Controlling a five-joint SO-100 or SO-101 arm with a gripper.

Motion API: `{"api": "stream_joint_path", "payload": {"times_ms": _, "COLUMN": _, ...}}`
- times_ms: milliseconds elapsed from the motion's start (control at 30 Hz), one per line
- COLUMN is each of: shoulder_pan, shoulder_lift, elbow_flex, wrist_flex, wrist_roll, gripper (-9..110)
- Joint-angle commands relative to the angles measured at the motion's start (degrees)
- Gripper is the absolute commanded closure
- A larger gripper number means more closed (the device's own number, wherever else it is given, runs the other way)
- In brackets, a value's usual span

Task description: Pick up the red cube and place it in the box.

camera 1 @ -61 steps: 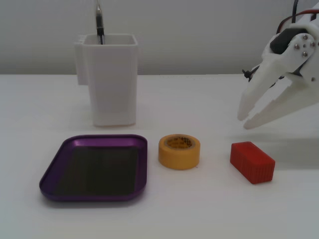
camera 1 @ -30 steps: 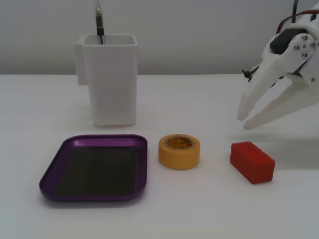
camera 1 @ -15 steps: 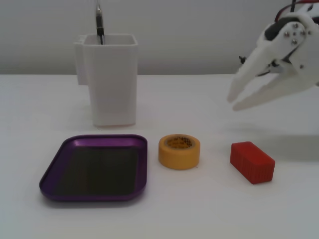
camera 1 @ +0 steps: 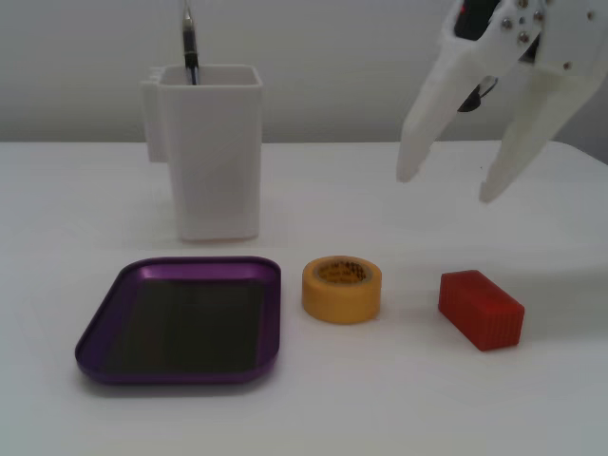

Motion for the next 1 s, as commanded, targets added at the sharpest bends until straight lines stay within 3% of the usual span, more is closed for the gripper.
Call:
{"api": "stream_joint_path", "payload": {"times_ms": 0, "shoulder_pan": -2.81, "shoulder_lift": -5.36, "elbow_flex": -6.24, "wrist_flex": 3.52, "wrist_roll": -2.29, "gripper": 78}}
{"api": "stream_joint_path", "payload": {"times_ms": 567, "shoulder_pan": -4.92, "shoulder_lift": -19.34, "elbow_flex": -6.15, "wrist_flex": 3.08, "wrist_roll": 1.58, "gripper": 77}}
{"api": "stream_joint_path", "payload": {"times_ms": 967, "shoulder_pan": -10.37, "shoulder_lift": -28.65, "elbow_flex": -6.15, "wrist_flex": -3.87, "wrist_roll": 5.01, "gripper": 78}}
